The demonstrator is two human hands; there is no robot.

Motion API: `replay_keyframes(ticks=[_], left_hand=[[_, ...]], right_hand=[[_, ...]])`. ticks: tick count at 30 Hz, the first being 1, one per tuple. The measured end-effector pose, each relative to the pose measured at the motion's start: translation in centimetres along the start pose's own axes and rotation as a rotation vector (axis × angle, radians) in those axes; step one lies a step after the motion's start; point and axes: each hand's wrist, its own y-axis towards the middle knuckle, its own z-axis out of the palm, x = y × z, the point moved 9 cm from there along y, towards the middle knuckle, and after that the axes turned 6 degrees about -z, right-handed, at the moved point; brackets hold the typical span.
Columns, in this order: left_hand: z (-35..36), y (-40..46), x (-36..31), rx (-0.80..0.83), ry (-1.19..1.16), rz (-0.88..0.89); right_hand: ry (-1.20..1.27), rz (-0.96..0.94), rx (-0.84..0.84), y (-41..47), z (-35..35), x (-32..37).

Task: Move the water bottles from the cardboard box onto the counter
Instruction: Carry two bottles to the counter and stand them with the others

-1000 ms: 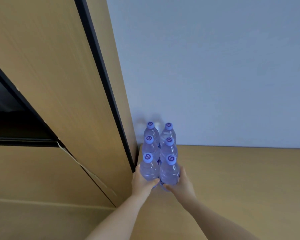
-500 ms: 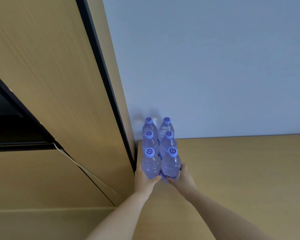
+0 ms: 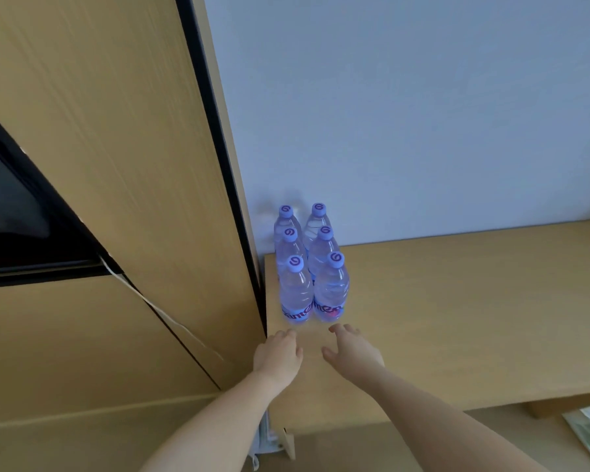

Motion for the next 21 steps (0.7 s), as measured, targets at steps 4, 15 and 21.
replay_keyframes(ticks=[4,15,21], left_hand=[[-1.6,-1.9,1.1,-0.073,-0.012,-0.031],[-1.1,-15.0,10.9,-0.123,-0.247,-0.442],[-0.2,-25.4,19.1,-0.116,-0.245,-0.721]], right_hand=[[-0.031,-0.072,-0.003,-1.0,-0.1,2.2],[-0.235,-0.453,0.154,-6.0,3.8,13.7],[-0.303,-0.672,0.346,-11.1,10.0,22.2]])
